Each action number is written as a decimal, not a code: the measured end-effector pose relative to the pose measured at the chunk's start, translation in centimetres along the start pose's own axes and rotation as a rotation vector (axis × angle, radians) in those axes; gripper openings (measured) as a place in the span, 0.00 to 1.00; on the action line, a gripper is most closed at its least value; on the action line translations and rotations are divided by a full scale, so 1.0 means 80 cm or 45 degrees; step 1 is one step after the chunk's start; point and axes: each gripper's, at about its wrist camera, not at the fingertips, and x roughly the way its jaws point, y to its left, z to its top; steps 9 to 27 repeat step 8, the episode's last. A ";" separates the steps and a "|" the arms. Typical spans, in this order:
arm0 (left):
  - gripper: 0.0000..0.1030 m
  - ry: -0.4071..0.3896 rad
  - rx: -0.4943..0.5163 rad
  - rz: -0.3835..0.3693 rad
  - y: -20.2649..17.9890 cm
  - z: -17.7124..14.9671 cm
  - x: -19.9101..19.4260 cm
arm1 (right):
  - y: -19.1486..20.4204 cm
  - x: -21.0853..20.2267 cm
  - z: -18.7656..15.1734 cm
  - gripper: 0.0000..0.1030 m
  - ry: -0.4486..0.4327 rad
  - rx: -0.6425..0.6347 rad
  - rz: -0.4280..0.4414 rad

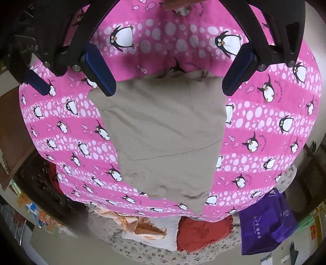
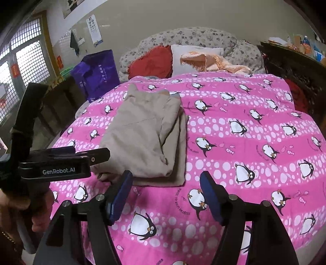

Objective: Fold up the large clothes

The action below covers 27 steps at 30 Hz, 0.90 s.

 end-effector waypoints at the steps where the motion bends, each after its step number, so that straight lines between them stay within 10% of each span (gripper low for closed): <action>1: 1.00 0.002 -0.002 0.000 0.000 0.001 0.000 | -0.001 0.000 -0.001 0.68 0.002 0.005 0.007; 27: 1.00 -0.054 0.008 0.024 -0.004 0.003 -0.010 | 0.001 0.002 -0.002 0.68 0.018 -0.007 0.006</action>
